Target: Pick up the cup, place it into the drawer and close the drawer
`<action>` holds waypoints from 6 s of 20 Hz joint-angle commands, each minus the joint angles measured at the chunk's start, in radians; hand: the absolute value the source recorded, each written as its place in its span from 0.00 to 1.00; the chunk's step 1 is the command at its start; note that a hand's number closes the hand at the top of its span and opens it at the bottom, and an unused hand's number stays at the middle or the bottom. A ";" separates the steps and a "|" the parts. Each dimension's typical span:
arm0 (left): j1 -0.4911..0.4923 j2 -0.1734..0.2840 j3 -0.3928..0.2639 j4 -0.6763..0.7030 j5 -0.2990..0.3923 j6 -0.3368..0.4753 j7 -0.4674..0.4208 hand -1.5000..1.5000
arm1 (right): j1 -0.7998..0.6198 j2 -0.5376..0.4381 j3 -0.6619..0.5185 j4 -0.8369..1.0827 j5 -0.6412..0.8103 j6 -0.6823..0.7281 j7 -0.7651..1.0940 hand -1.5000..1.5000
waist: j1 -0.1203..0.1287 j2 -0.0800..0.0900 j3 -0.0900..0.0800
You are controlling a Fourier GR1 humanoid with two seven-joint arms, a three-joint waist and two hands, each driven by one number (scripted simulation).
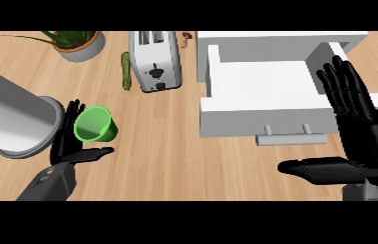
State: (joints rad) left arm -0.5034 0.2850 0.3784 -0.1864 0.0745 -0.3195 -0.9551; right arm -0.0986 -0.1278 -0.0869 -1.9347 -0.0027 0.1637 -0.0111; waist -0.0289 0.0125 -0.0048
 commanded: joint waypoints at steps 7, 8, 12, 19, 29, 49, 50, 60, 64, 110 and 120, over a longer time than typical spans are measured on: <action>-0.019 -0.073 -0.014 -0.031 0.017 -0.216 -0.059 1.00 | 0.046 0.019 0.039 -0.021 0.024 0.003 -0.006 0.00 | -0.002 -0.003 0.001; -0.019 -0.084 -0.009 -0.029 0.026 -0.233 -0.057 1.00 | -0.012 -0.002 -0.004 0.033 0.008 -0.001 0.004 0.00 | 0.003 0.000 0.000; 0.005 -0.056 0.014 -0.059 0.061 -0.270 -0.073 1.00 | 0.011 0.010 0.011 0.032 0.040 -0.012 -0.034 0.00 | 0.013 -0.004 0.002; 0.005 -0.044 0.051 -0.106 0.088 -0.134 -0.132 1.00 | 0.018 -0.021 -0.031 -0.008 -0.025 0.022 0.002 0.00 | 0.005 -0.006 0.001; -0.024 -0.099 0.001 -0.254 0.085 -0.143 -0.143 1.00 | 0.035 -0.030 -0.051 -0.026 -0.033 0.024 0.017 0.00 | 0.016 -0.012 0.003; -0.304 -0.274 -0.254 -0.874 0.048 0.246 0.556 1.00 | 0.020 -0.031 -0.084 0.012 -0.042 0.022 -0.001 0.00 | 0.028 -0.016 0.005; -0.345 -0.284 -0.292 -0.819 0.045 0.310 0.535 1.00 | 0.074 -0.016 -0.069 0.050 -0.001 0.030 -0.095 0.00 | 0.019 -0.013 0.006; -0.616 -0.285 -0.418 -0.586 0.145 0.520 0.602 1.00 | 0.012 -0.038 -0.087 0.052 -0.036 0.044 -0.047 0.00 | 0.002 -0.007 0.005; -0.676 -0.285 -0.473 -0.525 0.222 0.581 0.666 1.00 | 0.031 -0.063 -0.110 0.008 -0.081 0.075 -0.012 0.00 | -0.007 -0.008 0.005; -0.779 -0.265 -0.946 -0.396 0.583 0.830 0.581 0.00 | 0.046 -0.158 -0.077 -0.084 -0.177 0.270 0.023 1.00 | 0.011 -0.014 0.004; -0.681 -0.112 -0.873 -0.565 0.584 0.798 0.701 0.00 | 0.082 -0.154 0.024 -0.118 0.128 0.217 0.025 1.00 | 0.043 -0.019 0.005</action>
State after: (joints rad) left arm -1.2154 0.1175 -0.5084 -0.6806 0.6668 0.4798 -0.3070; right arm -0.0268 -0.3104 -0.1185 -2.0347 -0.0210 0.4341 0.0207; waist 0.0018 -0.0038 -0.0003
